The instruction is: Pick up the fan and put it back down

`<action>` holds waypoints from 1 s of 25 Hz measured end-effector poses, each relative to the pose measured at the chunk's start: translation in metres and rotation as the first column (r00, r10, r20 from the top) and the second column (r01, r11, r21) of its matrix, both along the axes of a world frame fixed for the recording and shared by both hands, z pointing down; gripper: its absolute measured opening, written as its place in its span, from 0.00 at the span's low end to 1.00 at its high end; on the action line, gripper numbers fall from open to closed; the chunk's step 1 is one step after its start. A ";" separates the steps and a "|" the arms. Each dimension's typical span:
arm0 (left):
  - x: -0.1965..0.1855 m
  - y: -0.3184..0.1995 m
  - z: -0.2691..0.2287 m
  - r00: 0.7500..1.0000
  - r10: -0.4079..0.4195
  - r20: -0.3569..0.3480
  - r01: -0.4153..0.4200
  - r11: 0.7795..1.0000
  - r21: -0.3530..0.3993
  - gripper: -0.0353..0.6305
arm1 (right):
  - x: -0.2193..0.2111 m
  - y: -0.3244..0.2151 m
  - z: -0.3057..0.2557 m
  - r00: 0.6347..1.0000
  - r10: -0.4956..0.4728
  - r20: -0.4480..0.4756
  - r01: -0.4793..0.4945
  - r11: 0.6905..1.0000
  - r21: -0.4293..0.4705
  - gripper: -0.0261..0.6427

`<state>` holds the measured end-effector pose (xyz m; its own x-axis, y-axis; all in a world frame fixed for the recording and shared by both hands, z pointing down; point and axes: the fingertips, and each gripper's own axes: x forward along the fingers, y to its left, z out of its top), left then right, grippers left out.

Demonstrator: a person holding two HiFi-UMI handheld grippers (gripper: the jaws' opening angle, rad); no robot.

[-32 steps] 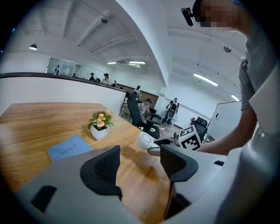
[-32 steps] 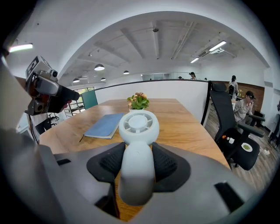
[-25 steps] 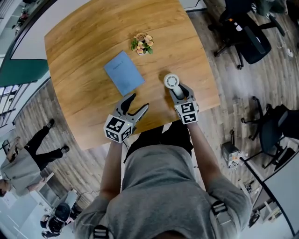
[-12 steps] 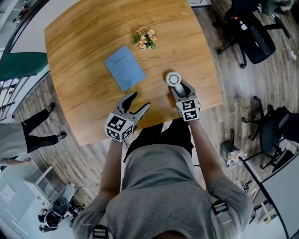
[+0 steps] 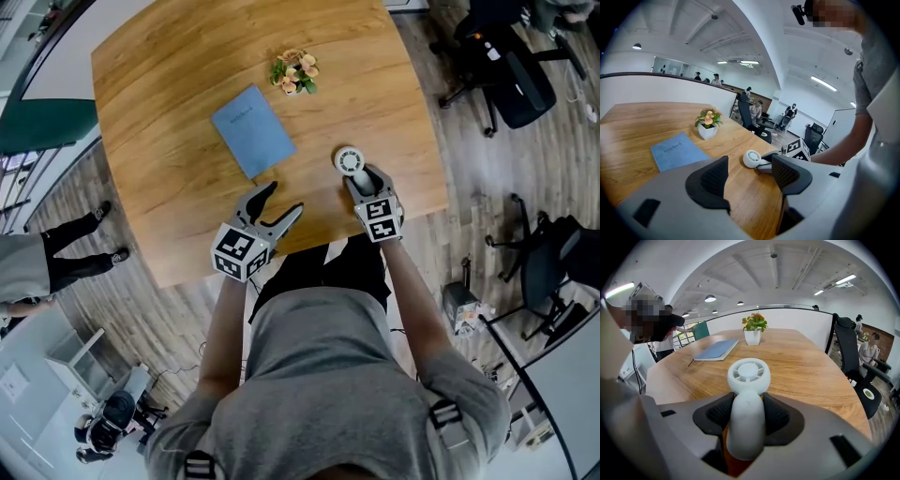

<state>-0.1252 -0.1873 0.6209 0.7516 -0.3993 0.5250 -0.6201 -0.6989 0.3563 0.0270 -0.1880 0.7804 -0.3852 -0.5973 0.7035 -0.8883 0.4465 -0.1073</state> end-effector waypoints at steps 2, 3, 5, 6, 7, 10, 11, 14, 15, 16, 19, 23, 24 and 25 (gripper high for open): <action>0.000 0.000 -0.002 1.000 0.002 -0.001 -0.002 1.000 0.003 0.50 | 0.000 0.000 0.001 1.000 0.004 0.005 -0.004 1.000 -0.003 0.35; 0.000 0.000 -0.003 1.000 0.003 -0.003 -0.003 1.000 0.005 0.50 | 0.000 0.000 0.001 1.000 0.005 0.007 -0.005 1.000 -0.005 0.35; 0.001 0.001 -0.006 1.000 0.006 -0.006 -0.005 1.000 0.008 0.50 | 0.000 0.002 0.000 1.000 0.005 0.005 -0.005 1.000 -0.012 0.40; 0.001 0.002 -0.008 1.000 0.008 -0.007 -0.008 1.000 0.011 0.50 | 0.000 0.003 -0.001 1.000 0.004 0.002 -0.004 1.000 -0.014 0.43; 0.001 0.002 -0.010 1.000 0.010 -0.008 -0.010 1.000 0.014 0.50 | 0.000 0.004 -0.003 1.000 0.003 -0.002 -0.003 1.000 -0.013 0.44; 0.000 0.003 -0.017 1.000 0.017 -0.011 -0.016 1.000 0.024 0.50 | 0.002 0.006 -0.010 1.000 0.013 -0.011 -0.013 1.000 -0.004 0.45; 0.000 0.004 -0.019 1.000 0.019 -0.012 -0.018 0.999 0.027 0.50 | 0.003 0.006 -0.013 1.000 0.018 -0.012 -0.018 1.000 0.001 0.45; 0.000 0.006 -0.024 1.000 0.025 -0.015 -0.025 0.999 0.035 0.50 | 0.006 0.008 -0.023 1.000 0.028 -0.011 -0.028 0.999 0.016 0.45; 0.000 0.007 -0.026 0.999 0.029 -0.015 -0.028 0.999 0.038 0.50 | 0.006 0.008 -0.028 1.000 0.029 -0.011 -0.029 0.999 0.022 0.45; 0.001 0.007 -0.028 0.999 0.034 -0.016 -0.033 0.999 0.041 0.50 | 0.007 0.009 -0.031 1.000 0.030 -0.010 -0.029 0.999 0.028 0.45; 0.002 0.009 -0.037 0.999 0.045 -0.025 -0.044 0.997 0.066 0.50 | 0.010 0.010 -0.040 1.000 0.026 -0.012 -0.025 0.998 0.057 0.44; 0.004 0.013 -0.053 0.997 0.066 -0.042 -0.061 0.992 0.110 0.48 | 0.011 0.021 -0.063 0.999 0.044 0.001 -0.044 0.997 0.070 0.27; 0.005 0.014 -0.055 0.996 0.073 -0.045 -0.067 0.991 0.116 0.47 | 0.013 0.024 -0.066 0.998 0.055 -0.003 -0.055 0.996 0.068 0.21; 0.006 0.016 -0.058 0.996 0.079 -0.047 -0.072 0.990 0.122 0.46 | 0.015 0.028 -0.069 0.998 0.066 -0.015 -0.064 0.996 0.068 0.16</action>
<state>-0.1194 -0.1716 0.5628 0.8067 -0.3982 0.4368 -0.5471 -0.7827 0.2969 0.0422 -0.1597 0.7118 -0.3325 -0.6670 0.6667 -0.9171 0.3934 -0.0637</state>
